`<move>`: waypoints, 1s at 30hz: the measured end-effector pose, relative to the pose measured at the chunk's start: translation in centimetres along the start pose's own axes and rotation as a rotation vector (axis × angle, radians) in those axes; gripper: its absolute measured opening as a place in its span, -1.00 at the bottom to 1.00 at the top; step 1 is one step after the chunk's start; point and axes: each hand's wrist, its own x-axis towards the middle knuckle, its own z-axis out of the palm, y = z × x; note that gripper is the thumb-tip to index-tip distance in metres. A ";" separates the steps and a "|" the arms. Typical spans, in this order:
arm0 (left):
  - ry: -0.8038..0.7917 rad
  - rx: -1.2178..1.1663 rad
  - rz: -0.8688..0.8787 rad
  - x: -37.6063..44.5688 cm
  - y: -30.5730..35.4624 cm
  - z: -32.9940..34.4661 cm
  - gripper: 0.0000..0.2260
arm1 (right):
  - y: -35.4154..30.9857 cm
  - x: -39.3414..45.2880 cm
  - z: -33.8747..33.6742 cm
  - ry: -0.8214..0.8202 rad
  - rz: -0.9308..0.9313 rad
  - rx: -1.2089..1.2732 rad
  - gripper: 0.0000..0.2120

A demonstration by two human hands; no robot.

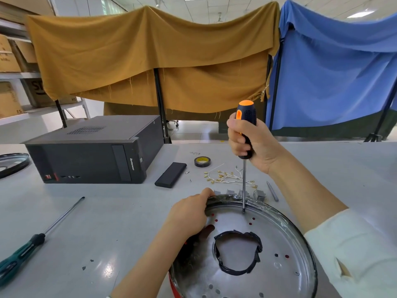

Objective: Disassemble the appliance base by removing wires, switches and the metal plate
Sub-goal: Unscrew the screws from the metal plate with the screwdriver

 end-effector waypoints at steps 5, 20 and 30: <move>0.005 0.003 0.003 0.0 -0.1 0.1 -0.54 | 0.4 -0.3 1.0 0.395 -0.089 -0.384 -0.70; 0.013 0.009 0.000 -0.1 0.0 0.2 -0.53 | -0.4 0.0 0.8 0.157 -0.013 -0.353 -0.77; 0.013 0.010 0.005 -0.1 0.1 0.1 -0.53 | 0.4 0.2 2.0 0.191 -0.047 -0.150 -0.78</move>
